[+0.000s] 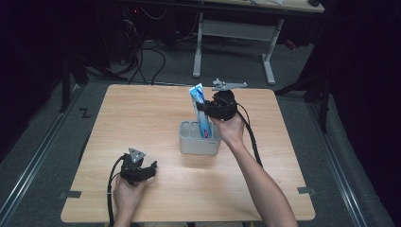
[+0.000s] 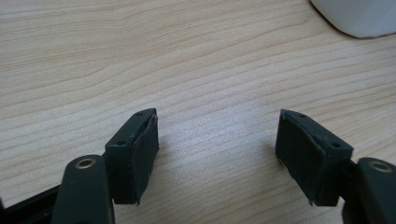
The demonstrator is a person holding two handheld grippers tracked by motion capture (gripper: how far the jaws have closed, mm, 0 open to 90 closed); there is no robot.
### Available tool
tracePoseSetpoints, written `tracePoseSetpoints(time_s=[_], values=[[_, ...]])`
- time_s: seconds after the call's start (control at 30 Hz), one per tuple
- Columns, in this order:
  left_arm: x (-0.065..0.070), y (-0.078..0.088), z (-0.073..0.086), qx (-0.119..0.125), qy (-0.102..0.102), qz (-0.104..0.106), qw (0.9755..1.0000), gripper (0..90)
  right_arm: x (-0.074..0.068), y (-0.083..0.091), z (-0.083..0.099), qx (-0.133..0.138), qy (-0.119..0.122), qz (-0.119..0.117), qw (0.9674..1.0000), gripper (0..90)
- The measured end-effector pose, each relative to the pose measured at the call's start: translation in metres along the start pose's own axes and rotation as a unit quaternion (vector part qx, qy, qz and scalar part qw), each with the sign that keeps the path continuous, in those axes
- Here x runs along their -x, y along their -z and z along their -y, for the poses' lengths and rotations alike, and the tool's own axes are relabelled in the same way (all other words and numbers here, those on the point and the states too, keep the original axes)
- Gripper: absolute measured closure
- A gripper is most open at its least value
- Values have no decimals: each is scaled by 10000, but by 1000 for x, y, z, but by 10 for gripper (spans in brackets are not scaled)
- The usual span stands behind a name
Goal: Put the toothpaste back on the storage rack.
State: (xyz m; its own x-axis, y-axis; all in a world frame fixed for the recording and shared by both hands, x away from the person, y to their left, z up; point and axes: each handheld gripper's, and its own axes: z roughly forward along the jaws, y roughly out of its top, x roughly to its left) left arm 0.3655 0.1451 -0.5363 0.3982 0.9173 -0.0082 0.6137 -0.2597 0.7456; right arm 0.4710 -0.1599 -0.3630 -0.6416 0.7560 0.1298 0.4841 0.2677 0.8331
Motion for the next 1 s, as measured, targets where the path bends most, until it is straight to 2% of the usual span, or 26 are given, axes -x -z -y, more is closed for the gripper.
tracePoseSetpoints(time_s=[0.37, 0.8, 1.0], values=[[0, 0, 0, -6, -1, 0, 10000, 305, -1, -7, 12, -202, 121, 66, 9997, 740], [0, 0, 0, -4, -3, -2, 10000, 306, 2, -11, 24, -330, 58, 73, 9994, 739], [0, 0, 0, -5, -5, -2, 10000, 306, 1, -12, 25, -371, 116, 79, 9992, 739]])
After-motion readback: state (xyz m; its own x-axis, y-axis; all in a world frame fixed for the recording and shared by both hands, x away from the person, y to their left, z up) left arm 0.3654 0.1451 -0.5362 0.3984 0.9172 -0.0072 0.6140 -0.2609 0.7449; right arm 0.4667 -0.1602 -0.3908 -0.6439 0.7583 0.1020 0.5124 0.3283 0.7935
